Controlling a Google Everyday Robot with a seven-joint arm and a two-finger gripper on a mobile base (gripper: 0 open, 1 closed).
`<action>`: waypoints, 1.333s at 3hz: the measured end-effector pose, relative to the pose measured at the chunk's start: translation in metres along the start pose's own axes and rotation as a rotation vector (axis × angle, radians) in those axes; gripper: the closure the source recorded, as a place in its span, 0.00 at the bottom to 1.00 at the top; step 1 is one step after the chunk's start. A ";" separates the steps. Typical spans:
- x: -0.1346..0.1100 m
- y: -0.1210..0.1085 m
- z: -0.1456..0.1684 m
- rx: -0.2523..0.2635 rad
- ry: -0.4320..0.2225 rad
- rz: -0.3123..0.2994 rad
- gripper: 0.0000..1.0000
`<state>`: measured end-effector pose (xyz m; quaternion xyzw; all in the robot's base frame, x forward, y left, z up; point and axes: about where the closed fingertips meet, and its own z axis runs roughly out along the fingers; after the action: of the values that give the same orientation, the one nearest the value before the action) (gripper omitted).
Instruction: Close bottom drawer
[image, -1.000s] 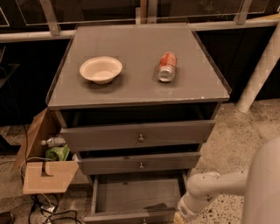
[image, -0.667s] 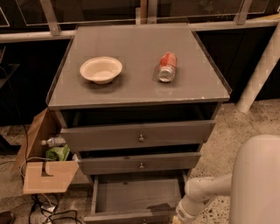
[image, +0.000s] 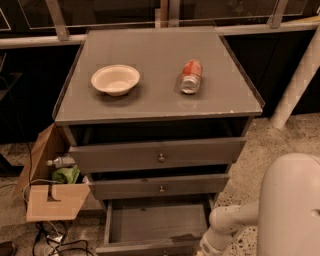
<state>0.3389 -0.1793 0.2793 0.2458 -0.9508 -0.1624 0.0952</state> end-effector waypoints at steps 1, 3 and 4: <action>0.005 -0.016 0.031 -0.010 0.007 0.058 1.00; 0.006 -0.046 0.089 -0.059 0.022 0.175 1.00; 0.004 -0.047 0.091 -0.060 0.020 0.177 1.00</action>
Offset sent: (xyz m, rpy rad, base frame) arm -0.0059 -0.0226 -0.1121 -0.0061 0.1032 -0.1814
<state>0.3320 -0.1960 0.1781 0.1592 -0.9626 -0.1794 0.1260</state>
